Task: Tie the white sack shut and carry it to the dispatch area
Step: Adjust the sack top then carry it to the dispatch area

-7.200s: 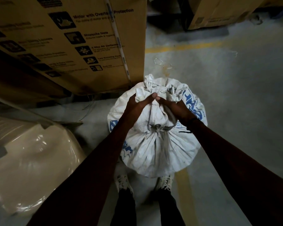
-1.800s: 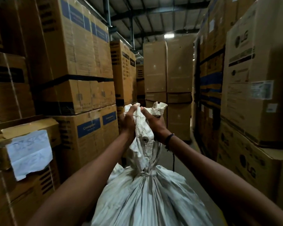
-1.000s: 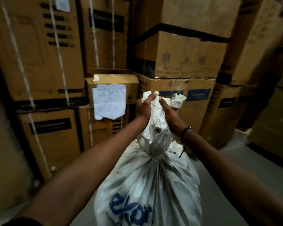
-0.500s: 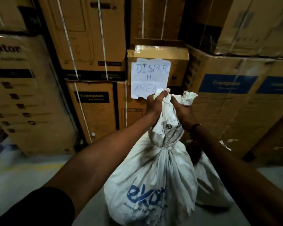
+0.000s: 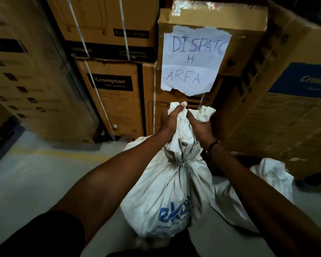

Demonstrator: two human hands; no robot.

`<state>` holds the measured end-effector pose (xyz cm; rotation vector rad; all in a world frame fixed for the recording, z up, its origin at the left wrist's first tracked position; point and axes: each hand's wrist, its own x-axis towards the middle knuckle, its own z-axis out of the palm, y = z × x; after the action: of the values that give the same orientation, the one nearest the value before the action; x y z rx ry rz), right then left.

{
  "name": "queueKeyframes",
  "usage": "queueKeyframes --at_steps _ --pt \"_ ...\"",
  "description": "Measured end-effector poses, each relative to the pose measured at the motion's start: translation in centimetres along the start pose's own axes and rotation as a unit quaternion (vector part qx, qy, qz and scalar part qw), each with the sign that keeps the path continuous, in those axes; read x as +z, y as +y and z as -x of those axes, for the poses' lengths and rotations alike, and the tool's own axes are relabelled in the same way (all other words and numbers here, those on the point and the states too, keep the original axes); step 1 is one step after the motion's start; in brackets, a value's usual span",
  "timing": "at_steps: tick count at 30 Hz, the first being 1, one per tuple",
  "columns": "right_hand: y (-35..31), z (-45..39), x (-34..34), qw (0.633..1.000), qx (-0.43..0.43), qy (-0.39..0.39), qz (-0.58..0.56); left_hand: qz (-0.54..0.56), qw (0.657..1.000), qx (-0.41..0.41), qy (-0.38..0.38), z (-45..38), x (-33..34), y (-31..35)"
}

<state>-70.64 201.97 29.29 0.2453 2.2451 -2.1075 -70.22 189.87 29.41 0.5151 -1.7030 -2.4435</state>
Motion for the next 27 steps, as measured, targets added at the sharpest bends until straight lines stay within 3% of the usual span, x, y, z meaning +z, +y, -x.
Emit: queueKeyframes --at_steps 14,27 --pt "8.0 -12.3 1.0 0.99 0.125 -0.05 0.038 -0.081 0.982 -0.075 0.152 -9.9 1.0 -8.0" --pt "20.5 -22.8 3.4 0.978 0.165 -0.031 0.121 -0.179 0.968 -0.133 0.112 -21.8 -1.9 -20.4"
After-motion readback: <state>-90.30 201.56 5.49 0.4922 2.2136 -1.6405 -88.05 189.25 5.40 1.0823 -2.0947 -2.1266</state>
